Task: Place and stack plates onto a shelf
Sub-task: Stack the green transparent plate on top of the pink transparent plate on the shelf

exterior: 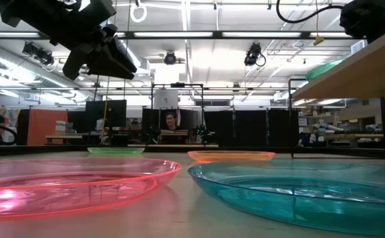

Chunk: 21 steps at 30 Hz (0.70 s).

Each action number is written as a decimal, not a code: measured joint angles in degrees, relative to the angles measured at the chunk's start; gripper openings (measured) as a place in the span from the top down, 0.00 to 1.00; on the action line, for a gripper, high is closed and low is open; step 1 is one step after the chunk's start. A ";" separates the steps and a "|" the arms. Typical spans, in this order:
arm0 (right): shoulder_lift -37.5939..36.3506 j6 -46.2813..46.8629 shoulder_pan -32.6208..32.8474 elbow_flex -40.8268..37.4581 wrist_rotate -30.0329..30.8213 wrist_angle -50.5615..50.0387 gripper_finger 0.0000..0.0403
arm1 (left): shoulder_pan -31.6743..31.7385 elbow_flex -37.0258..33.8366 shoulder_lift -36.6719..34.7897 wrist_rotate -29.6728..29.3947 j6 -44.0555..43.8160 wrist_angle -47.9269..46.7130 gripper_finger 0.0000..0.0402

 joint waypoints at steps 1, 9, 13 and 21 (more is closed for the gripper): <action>0.00 0.00 0.00 0.00 0.00 0.00 0.71 | 0.00 0.00 0.00 0.02 0.00 0.00 0.61; 0.00 0.00 0.00 0.00 0.00 0.00 0.65 | 0.00 0.00 0.00 0.02 0.00 0.02 0.61; 0.00 -0.02 0.00 0.00 -0.01 0.00 0.64 | 0.00 0.00 -0.01 0.00 -0.02 0.02 0.61; 0.00 -0.02 0.00 0.00 -0.02 0.00 0.65 | 0.05 0.00 0.00 0.02 -2.87 0.01 0.61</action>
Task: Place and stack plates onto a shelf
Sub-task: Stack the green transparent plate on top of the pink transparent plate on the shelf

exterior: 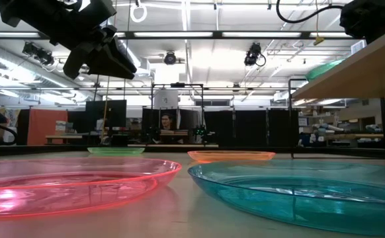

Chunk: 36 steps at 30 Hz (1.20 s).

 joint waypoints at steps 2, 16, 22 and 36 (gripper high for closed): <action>0.00 0.00 0.00 0.00 0.00 0.00 0.65 | 0.11 0.00 -0.01 -0.01 -2.45 -0.04 0.61; -0.01 0.00 -0.01 0.00 0.00 0.00 0.65 | 7.51 0.00 0.00 0.04 -12.59 -1.87 0.61; 0.00 0.00 -0.01 0.00 -0.01 0.00 0.65 | 12.94 0.00 0.02 4.79 -16.98 -7.30 0.61; 0.00 0.00 -0.02 0.00 -0.02 0.00 0.65 | 24.18 -0.45 0.88 11.86 -18.14 -10.83 0.61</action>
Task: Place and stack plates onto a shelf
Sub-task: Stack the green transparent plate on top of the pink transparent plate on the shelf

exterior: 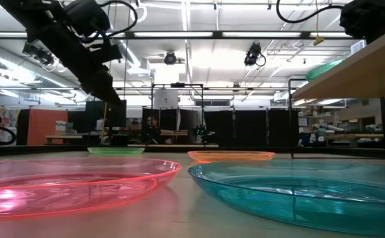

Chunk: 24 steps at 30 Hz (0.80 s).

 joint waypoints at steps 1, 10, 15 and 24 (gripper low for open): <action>-0.02 0.00 0.02 0.00 0.00 0.00 0.65 | 0.64 -0.06 0.39 0.47 0.00 -0.37 0.61; -0.02 0.00 0.00 0.00 0.00 0.00 0.65 | 4.16 -0.10 8.00 0.66 0.29 -0.35 0.61; -0.02 0.00 0.00 0.00 0.00 0.00 0.65 | 5.55 -0.10 13.39 0.67 0.44 -0.08 0.61; 0.00 0.00 0.00 0.00 0.00 0.00 0.65 | 7.94 -0.10 21.73 0.64 0.51 2.73 0.61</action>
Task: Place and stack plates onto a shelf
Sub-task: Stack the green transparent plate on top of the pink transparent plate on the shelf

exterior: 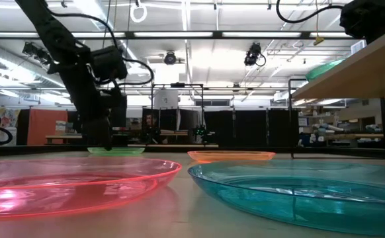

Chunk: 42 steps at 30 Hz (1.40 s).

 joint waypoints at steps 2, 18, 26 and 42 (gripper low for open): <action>-0.02 0.00 0.00 0.00 0.00 0.00 0.65 | 0.49 0.00 1.51 0.00 0.01 2.52 0.61; -0.01 0.00 0.00 0.00 0.00 0.07 0.65 | 3.02 0.15 6.85 0.74 -0.02 8.87 0.61; -0.02 0.00 0.00 0.00 0.00 0.11 0.65 | 3.02 0.13 6.94 1.04 -0.04 9.02 0.65; -0.02 0.00 0.00 0.00 0.00 0.15 0.65 | 2.97 0.00 7.12 1.34 -0.06 10.53 0.81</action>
